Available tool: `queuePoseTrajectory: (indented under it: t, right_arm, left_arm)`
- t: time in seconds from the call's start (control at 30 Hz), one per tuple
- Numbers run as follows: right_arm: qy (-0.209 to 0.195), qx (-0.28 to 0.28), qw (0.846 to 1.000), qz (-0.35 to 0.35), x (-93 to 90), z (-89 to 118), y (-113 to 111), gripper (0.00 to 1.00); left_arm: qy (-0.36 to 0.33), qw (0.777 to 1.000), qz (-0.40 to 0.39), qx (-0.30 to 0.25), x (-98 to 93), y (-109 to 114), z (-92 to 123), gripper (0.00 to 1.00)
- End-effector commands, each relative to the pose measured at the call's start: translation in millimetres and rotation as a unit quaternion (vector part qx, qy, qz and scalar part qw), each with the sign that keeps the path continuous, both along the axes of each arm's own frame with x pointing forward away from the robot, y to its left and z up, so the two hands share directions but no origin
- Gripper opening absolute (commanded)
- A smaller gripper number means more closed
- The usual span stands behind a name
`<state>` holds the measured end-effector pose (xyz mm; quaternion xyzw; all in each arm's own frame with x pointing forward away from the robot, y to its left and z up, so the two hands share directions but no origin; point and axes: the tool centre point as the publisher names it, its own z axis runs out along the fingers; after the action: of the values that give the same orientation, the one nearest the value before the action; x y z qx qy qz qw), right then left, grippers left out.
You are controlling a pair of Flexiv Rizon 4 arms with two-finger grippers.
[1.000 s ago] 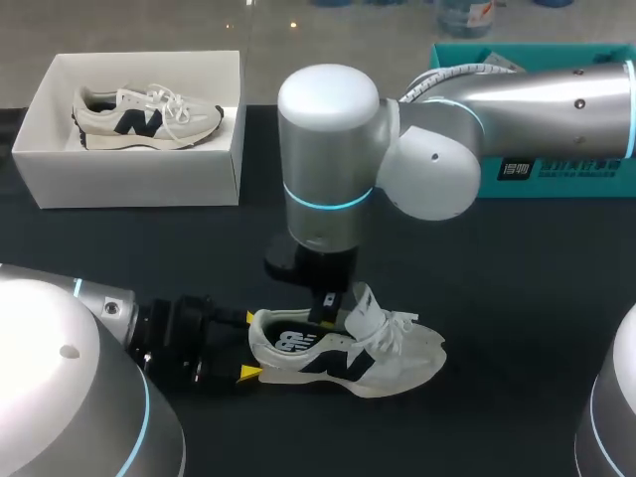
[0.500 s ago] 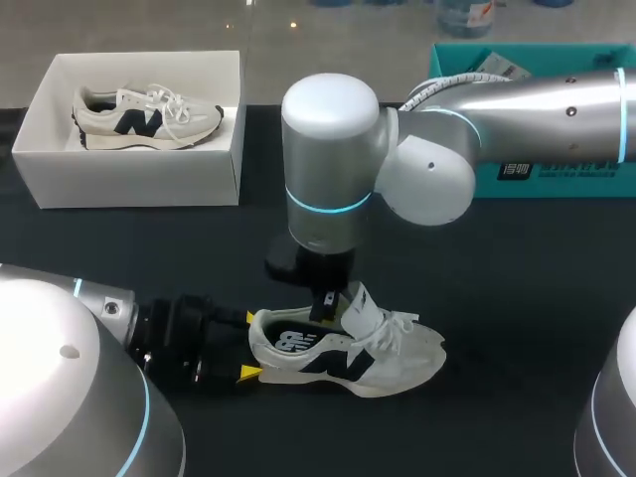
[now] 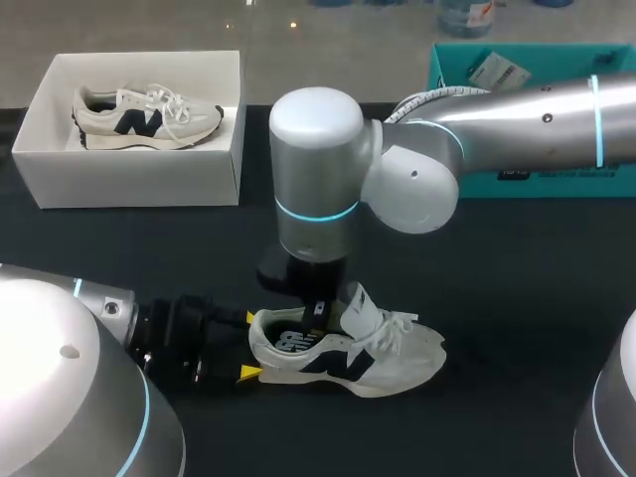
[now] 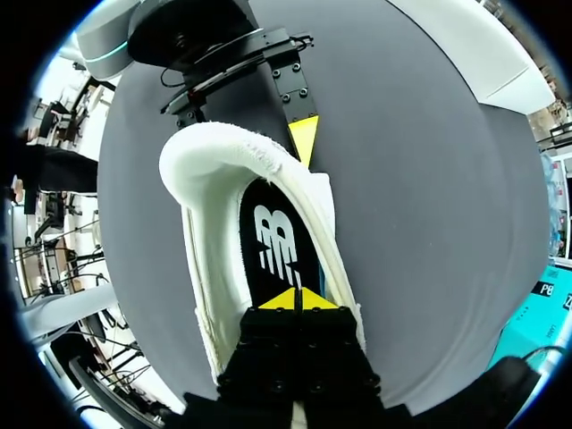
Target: Take the shoe out of the shoebox, open the shoe tongue, remove and reinsert the insole, then place the shoe into the shoebox
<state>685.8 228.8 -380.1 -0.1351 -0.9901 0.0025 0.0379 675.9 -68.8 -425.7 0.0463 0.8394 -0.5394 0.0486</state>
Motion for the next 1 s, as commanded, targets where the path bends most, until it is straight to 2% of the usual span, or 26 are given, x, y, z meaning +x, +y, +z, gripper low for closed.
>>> queuePoseTrajectory:
  t: [0.03,0.1,0.17,0.27,0.33,0.5,0.67,0.87,1.0]
  right_arm:
    - [0.001,0.004,1.0,-0.003,-2.4,2,-6,0.14]
    - [0.003,0.003,1.0,-0.004,-3.1,2,-7,0.25]
    - [0.004,0.004,1.0,-0.004,-3.5,3,-7,0.43]
    - [0.004,0.004,1.0,-0.004,-3.4,5,-8,0.49]
    - [0.004,0.003,1.0,-0.001,-2.3,6,-7,0.57]
    - [0.007,0.005,1.0,0.005,2.3,4,-4,0.61]
    - [0.009,0.008,1.0,0.011,6.7,-4,1,0.55]
    - [0.018,0.01,1.0,0.021,6.1,-21,11,0.52]
    - [0.037,0.015,0.999,0.026,-1.3,-37,18,0.5]
  left_arm:
    - [0.0,1.0,0.0,0.001,0.3,0,-3,0.0]
    - [0.0,1.0,0.0,0.001,0.3,0,-3,0.0]
    - [0.0,1.0,0.0,0.001,0.3,0,-3,0.0]
    - [0.0,1.0,0.0,0.001,0.3,0,-3,0.0]
    - [0.0,1.0,0.0,0.001,0.3,0,-3,0.0]
    - [0.0,1.0,0.0,0.001,0.3,0,-3,0.0]
    - [0.0,1.0,0.0,0.001,0.3,0,-3,0.0]
    - [0.0,1.0,0.0,0.001,0.3,0,-3,0.0]
    - [0.0,1.0,0.0,0.001,0.3,0,-3,0.0]
